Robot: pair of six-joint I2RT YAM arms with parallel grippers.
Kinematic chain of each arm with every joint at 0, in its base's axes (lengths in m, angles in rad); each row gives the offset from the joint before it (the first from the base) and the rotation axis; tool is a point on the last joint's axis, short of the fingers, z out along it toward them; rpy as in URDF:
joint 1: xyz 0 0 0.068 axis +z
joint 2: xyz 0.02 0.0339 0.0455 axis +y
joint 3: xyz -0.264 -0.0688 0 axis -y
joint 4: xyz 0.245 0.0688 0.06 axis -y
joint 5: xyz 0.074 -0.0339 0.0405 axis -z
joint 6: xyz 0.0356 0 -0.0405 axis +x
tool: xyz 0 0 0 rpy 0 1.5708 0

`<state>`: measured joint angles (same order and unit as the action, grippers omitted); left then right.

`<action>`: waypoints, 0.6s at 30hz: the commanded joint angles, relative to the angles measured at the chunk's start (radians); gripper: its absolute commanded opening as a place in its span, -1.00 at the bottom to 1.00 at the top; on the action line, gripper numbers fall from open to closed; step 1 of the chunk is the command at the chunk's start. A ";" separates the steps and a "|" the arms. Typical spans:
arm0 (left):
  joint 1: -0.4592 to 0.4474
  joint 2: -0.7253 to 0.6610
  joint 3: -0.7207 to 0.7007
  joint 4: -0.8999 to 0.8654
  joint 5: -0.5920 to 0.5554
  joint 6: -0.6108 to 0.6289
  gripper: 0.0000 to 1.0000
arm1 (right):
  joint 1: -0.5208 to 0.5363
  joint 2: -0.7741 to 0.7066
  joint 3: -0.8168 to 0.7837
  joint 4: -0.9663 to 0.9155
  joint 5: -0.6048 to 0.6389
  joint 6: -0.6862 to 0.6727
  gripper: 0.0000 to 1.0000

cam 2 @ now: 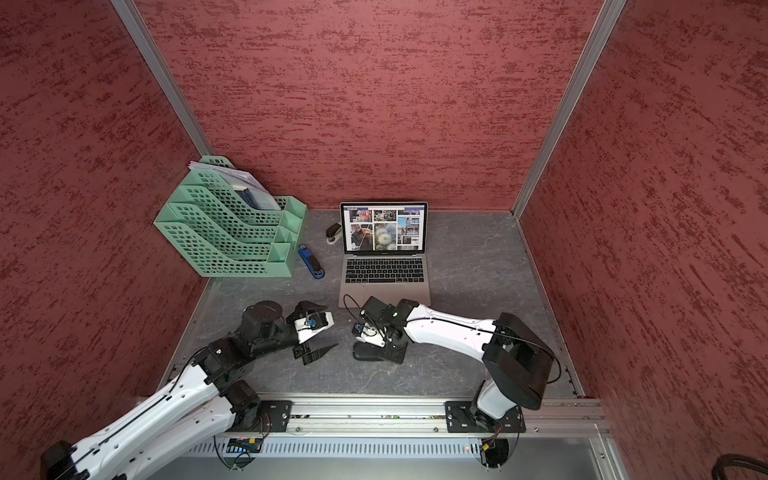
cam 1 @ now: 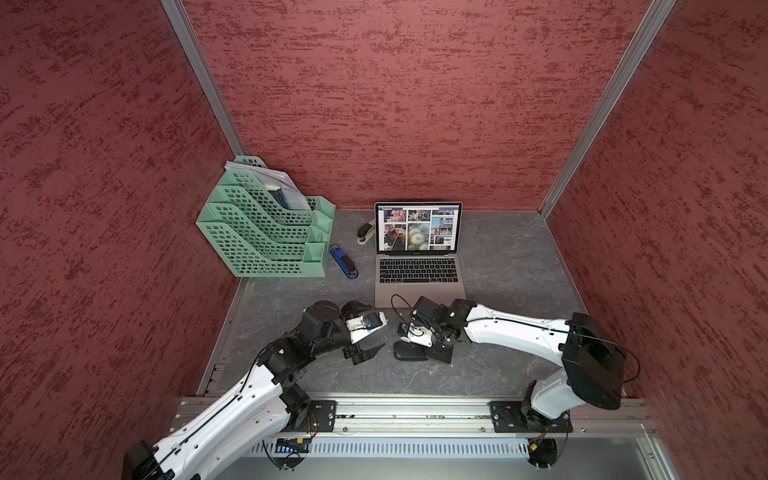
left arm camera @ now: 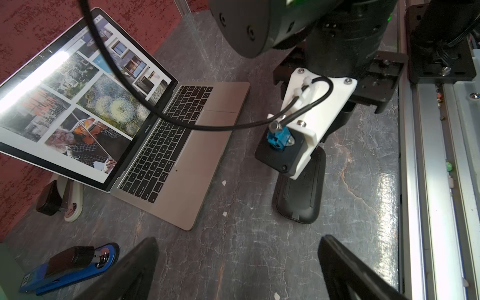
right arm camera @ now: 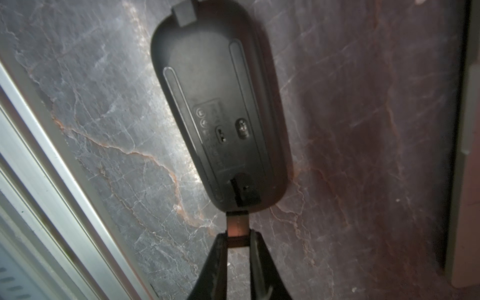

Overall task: Remove the wireless mouse receiver from the laptop
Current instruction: Insert the USB plug into the mouse.

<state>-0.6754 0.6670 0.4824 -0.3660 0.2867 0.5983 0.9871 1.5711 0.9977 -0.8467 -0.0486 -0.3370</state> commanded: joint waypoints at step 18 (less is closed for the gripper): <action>-0.003 0.013 -0.006 0.002 0.027 0.014 1.00 | 0.012 0.048 0.031 0.037 -0.040 -0.178 -1.00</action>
<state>-0.6754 0.6815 0.4824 -0.3664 0.2939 0.5999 0.9894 1.6039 1.0080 -0.8345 -0.0681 -0.4637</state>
